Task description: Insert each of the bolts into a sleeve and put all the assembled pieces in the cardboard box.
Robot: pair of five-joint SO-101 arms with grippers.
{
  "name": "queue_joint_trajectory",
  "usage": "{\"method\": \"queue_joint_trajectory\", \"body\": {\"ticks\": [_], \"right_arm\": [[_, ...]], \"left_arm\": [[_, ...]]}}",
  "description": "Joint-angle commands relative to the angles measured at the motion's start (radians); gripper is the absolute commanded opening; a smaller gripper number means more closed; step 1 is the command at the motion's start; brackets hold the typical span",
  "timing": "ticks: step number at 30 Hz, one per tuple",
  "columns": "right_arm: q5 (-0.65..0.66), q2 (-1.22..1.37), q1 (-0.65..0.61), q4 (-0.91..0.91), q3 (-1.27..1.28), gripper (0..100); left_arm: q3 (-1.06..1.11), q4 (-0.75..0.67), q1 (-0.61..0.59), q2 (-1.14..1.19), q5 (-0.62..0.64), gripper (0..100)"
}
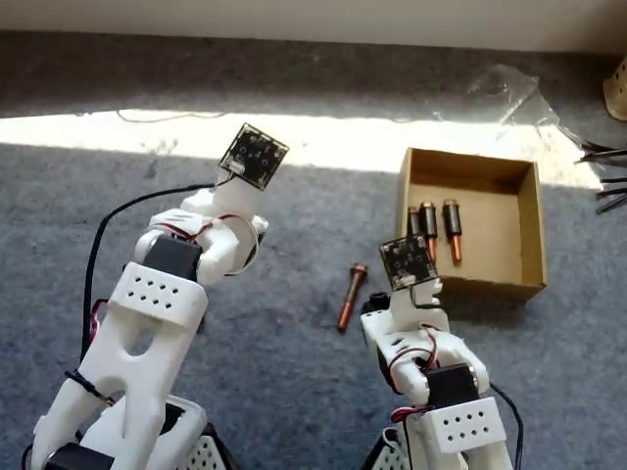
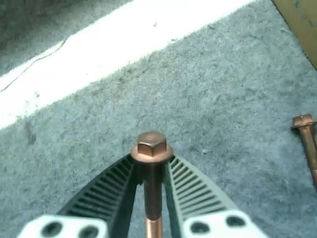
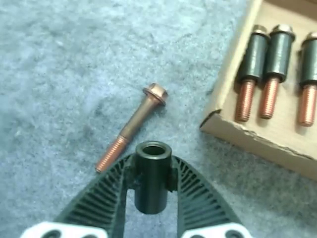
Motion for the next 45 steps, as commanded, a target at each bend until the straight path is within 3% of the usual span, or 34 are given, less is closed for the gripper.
{"method": "queue_joint_trajectory", "body": {"ticks": [1, 8, 11, 21, 26, 32, 40, 45], "right_arm": [[-0.003, -0.01, -0.044, -0.028, -0.007, 0.4], [-0.003, -0.01, -0.048, -0.031, -0.01, 0.4], [-0.008, -0.01, -0.087, -0.114, -0.007, 0.4], [-0.006, -0.008, -0.337, -0.305, -0.005, 0.4], [-0.008, -0.008, -0.395, -0.407, -0.013, 0.4], [-0.009, -0.005, -0.401, -0.628, -0.005, 0.4], [-0.011, -0.008, -0.403, -0.7, -0.007, 0.4], [-0.17, -0.01, -0.351, -0.693, -0.005, 0.4]], "left_arm": [[-0.056, -0.058, 0.018, -0.096, 0.0, 1], [0.056, -0.037, 0.015, -0.486, 0.0, 1], [0.108, -0.037, 0.004, -0.602, 0.0, 1], [0.119, 0.006, -0.035, -0.796, 0.002, 1], [0.119, 0.002, -0.035, -0.845, 0.002, 1], [0.122, 0.002, -0.035, -0.909, 0.002, 1], [0.13, -0.023, -0.027, -0.98, 0.002, 1], [0.211, -0.144, -0.027, -0.989, 0.002, 1]]}}
